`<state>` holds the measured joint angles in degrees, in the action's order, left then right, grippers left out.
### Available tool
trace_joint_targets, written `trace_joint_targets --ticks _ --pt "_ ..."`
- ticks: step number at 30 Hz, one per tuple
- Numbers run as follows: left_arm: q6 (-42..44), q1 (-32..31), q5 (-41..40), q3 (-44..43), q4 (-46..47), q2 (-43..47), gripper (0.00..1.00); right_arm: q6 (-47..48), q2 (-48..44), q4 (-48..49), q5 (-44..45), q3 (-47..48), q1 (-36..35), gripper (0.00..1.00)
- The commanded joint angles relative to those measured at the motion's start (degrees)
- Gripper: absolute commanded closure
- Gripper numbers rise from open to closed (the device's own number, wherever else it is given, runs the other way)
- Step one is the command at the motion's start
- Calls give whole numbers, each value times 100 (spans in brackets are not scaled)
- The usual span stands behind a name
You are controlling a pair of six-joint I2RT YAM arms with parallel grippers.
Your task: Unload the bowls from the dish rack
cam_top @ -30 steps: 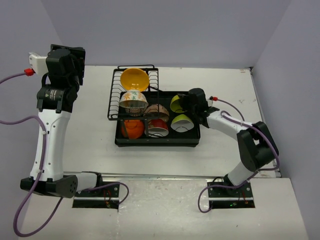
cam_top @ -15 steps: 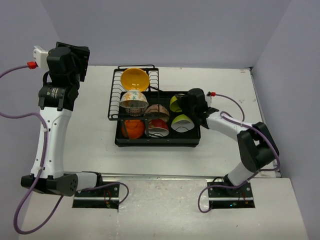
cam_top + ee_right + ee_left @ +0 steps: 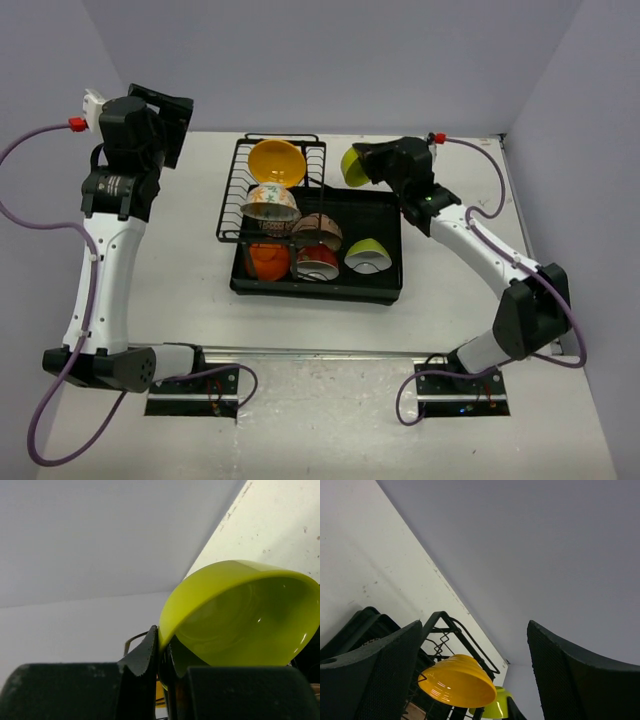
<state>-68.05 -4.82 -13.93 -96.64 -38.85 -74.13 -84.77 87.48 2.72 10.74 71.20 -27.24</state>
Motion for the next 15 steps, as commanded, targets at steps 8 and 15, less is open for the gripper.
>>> trace_joint_targets --ticks 8,15 --pt "99 34 1190 -134 317 -171 23 706 -714 -895 -46 227 526 100" --pt "47 -98 1701 -977 -332 -629 27 2385 -680 -3924 76 1641 1589 100"
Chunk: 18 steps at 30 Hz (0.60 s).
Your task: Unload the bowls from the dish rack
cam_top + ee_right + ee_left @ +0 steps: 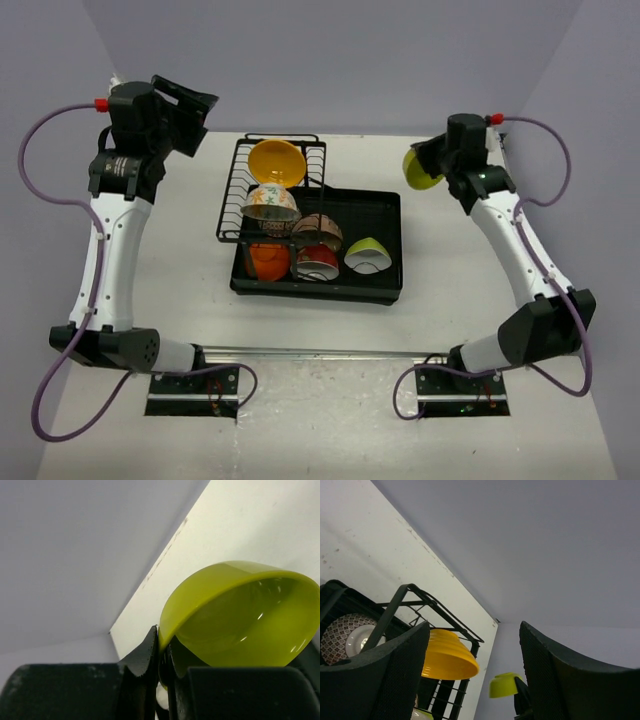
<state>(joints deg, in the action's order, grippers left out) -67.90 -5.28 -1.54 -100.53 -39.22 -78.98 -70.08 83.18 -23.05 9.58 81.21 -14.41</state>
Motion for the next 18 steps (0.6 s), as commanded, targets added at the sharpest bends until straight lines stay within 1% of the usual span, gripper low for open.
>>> trace_joint_targets --ticks 1,2,5,6,9,11,12,14,16,17,18 --pt "-56 -52 497 -695 -427 -248 27 1039 -275 -1517 376 668 395 100" --pt "-135 -70 532 -774 -611 -276 27 1145 -284 -1927 421 720 604 100" --pt "-565 -131 497 -863 -779 -162 26 1208 -249 -2456 579 590 887 100" --pt "-897 -149 471 -819 -832 -66 26 1190 -241 -2528 667 511 1036 100" --pt "-1461 -254 470 -687 -947 84 27 1172 -101 -2591 563 107 1352 100" --pt "-1664 -316 610 -600 -930 146 27 1190 233 -2591 327 -17 1432 100" --pt "-1778 -333 689 -591 -921 129 27 1199 399 -2591 229 -9 1685 100" --pt "-1797 -412 734 -722 -1034 50 29 1225 900 -2652 97 96 1749 100" --pt "-1753 -578 612 -880 -1253 -47 29 1225 1287 -2949 149 307 1828 100" --pt "-1736 -632 602 -1037 -1333 -82 29 1260 1628 -3151 210 473 1854 100" --pt "-1709 -676 585 -1134 -1412 -161 29 1304 1779 -3231 367 544 1907 100"
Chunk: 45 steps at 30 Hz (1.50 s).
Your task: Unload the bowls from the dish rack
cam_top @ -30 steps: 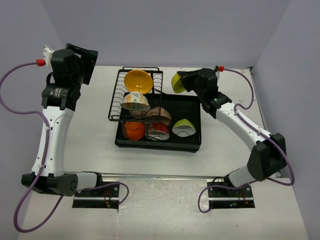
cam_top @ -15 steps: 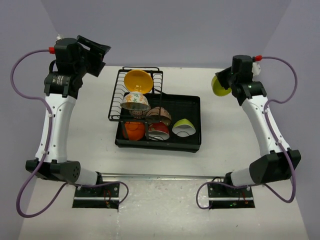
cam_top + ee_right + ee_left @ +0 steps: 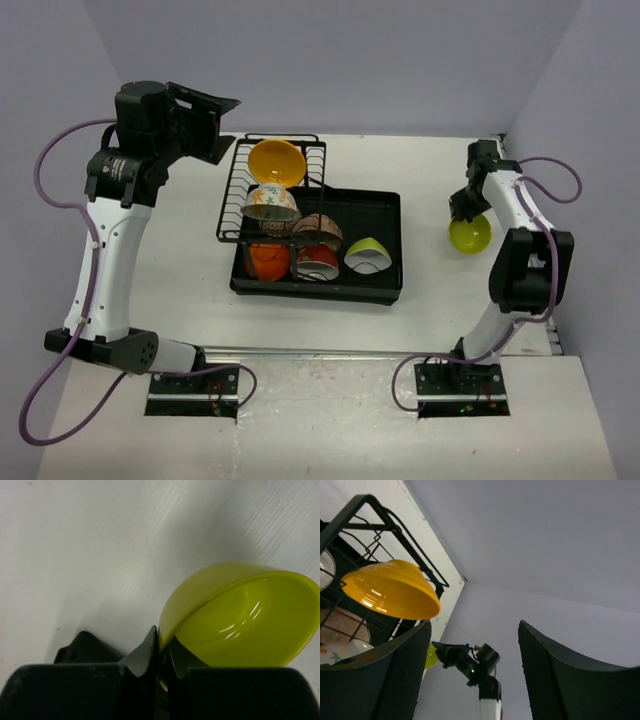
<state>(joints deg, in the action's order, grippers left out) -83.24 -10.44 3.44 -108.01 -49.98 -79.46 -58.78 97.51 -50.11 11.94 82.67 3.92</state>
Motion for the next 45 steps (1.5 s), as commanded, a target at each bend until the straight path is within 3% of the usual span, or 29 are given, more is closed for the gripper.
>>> trace_joint_targets --ticks 1,6,12,24,26,30,32,36,37,42,45 --pt "-140 -274 52 -475 -459 -148 29 235 469 -622 185 460 117 100" --pt "-8 -424 -186 -748 -811 -166 29 561 1023 -992 756 732 267 100" --pt "168 -433 -283 -757 -1075 -140 29 921 962 -922 1107 504 469 100" --pt "159 -889 -309 -959 -1374 -517 36 1747 1323 -404 1012 -5 759 100" --pt "72 -1056 -501 -986 -1418 -570 36 1809 1314 -263 994 -85 759 87" --pt "-131 -1162 -757 -670 -1236 -457 35 1967 1296 -113 950 -129 777 81" --pt "-262 -1171 -836 -285 -972 -272 34 1994 1340 -105 924 -67 768 72" --pt "-429 -1171 -951 174 -619 -96 32 2003 1262 -26 792 -93 768 68" --pt "-491 -1171 -959 236 -601 -105 32 1994 1235 9 757 -111 768 63" --pt "-570 -1180 -1372 481 -347 -149 32 1923 630 307 477 -269 777 44" --pt "-745 -1180 -1478 684 -145 -149 32 1915 260 414 336 -304 759 41"
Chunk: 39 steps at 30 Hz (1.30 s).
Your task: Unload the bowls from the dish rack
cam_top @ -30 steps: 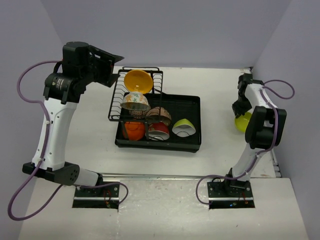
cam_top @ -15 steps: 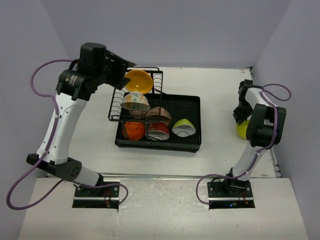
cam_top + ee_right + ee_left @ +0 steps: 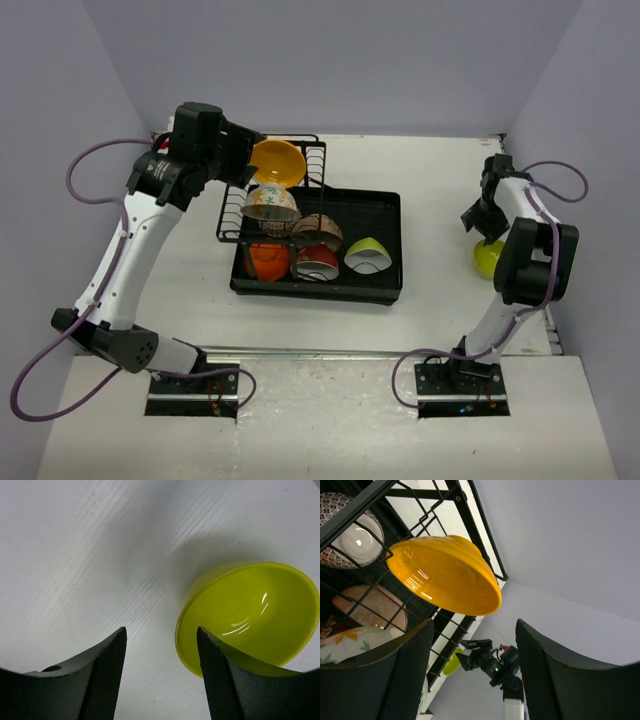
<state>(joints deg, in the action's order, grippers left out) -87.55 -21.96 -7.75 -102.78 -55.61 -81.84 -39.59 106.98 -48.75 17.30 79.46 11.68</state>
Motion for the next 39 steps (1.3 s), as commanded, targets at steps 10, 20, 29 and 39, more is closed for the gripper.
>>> trace_joint_targets --ticks 10,20,29,39 --pt "-702 -37 -490 364 762 -191 36 30 -2057 691 -763 -264 -271 39" --pt "-1185 -125 -754 461 894 -350 36 57 -3314 806 -1035 -379 -1316 39" --pt "-1475 -195 -895 557 1149 -341 50 83 -3780 964 -1159 -668 -1774 39" --pt "-1748 -301 -930 768 1474 -455 65 206 -4088 1017 -1088 -959 -1863 39"
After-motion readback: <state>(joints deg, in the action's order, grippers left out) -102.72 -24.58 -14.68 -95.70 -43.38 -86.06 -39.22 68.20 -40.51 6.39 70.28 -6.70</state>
